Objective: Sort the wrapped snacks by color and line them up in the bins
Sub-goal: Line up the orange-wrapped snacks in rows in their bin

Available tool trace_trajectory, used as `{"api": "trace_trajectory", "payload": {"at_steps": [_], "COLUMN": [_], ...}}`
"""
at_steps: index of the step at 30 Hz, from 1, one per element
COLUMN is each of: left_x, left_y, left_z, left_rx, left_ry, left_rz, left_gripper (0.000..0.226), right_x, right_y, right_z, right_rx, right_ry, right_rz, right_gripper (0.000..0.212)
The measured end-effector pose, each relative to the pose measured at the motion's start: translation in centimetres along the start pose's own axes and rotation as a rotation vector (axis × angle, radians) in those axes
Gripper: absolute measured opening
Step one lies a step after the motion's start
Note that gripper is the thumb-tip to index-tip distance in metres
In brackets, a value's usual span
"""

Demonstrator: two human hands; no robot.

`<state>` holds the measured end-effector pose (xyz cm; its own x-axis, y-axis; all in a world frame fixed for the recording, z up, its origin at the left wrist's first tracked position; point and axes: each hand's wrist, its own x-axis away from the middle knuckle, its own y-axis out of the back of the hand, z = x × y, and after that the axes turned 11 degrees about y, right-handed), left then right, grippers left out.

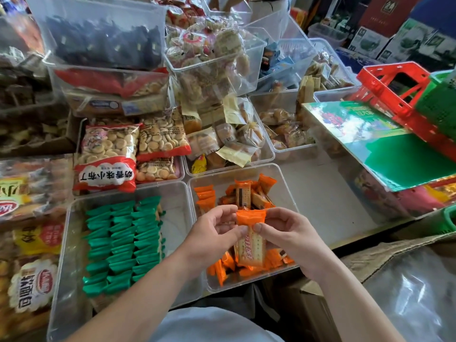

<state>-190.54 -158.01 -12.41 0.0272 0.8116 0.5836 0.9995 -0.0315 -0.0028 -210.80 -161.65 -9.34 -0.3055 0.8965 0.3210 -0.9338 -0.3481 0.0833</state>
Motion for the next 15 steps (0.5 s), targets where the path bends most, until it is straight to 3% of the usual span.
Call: {"api": "trace_trajectory", "payload": {"at_steps": [3,8,13,15], "left_x": [-0.1,-1.4,-3.6,-3.9], "left_y": [0.3,1.8,5.0,6.5], "left_z": [-0.3,-0.6,1.4,2.2], "left_rx": [0.029,-0.126,-0.114,-0.085], "left_ry": [-0.028,-0.098,-0.06,-0.016], "left_rz": [0.051,-0.027,-0.404,-0.46], "left_gripper": [0.044,0.042,0.038,0.035], "right_x": [-0.9,-3.8,-8.7,-10.8], "right_y": [0.0,-0.1,-2.1,-3.2], "right_z": [0.3,0.5,-0.6,-1.2], "right_rx": [-0.013,0.247,0.419,0.473], "right_ry": [0.001,0.035,0.102,0.147], "right_rz": [0.079,0.172,0.102,0.107], "right_gripper": [0.038,0.04,0.045,0.041]}}
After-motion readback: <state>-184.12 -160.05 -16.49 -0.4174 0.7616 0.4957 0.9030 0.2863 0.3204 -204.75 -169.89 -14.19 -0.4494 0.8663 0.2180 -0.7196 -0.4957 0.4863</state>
